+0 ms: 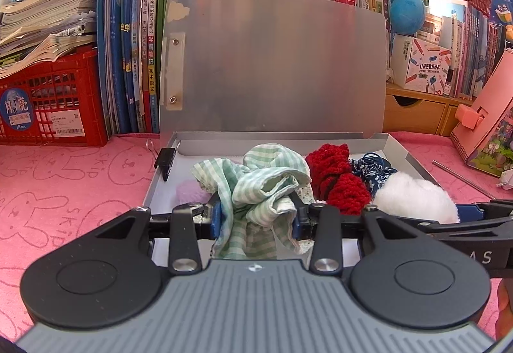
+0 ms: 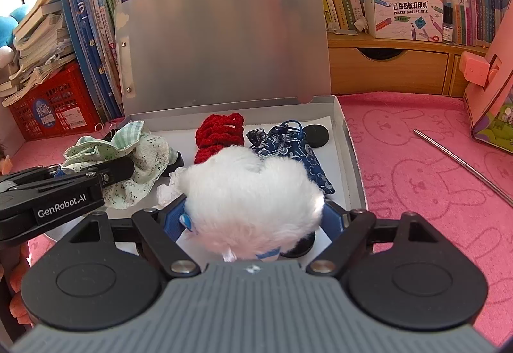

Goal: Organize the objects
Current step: 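Carry the cloth in the left tool and fluffy toy in the right tool into the box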

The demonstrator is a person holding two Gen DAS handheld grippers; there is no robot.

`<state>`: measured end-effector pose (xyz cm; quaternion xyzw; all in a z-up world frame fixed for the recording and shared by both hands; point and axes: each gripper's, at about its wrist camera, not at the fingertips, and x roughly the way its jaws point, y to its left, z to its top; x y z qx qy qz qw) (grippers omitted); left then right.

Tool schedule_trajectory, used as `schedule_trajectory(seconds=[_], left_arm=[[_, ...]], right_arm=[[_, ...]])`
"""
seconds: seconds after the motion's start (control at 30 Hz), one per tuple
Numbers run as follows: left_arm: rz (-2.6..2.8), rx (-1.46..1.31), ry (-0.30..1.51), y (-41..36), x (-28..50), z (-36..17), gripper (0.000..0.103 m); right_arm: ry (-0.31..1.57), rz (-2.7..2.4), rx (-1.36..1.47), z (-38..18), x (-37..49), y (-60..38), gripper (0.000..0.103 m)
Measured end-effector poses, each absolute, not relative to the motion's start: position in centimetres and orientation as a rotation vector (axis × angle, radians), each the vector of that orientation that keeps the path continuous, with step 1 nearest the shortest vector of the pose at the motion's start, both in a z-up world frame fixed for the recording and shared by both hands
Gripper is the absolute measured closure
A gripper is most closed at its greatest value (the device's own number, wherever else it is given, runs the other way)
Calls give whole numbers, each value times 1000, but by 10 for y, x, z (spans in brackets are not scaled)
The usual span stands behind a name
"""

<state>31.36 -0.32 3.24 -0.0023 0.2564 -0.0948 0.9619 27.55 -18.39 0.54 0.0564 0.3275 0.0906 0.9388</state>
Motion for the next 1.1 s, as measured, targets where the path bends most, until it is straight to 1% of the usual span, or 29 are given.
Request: schedule_trajectory(seconds=[0.43,0.87,1.07,1.1], left_arm=[[-171,-1,546,-5,330,14,59],[-127,22,552,-5,355,13,59],[-126,31,551,-5,353,14,58],[-123,30,554,-5,353,14,57]], right_arm=[[689,183,104,-5,290,-184,20],[698,161,90,-10,316,-183,20],[690,163,72,-13,316,-182,16],[689,160,76,-12,316,-182,14]])
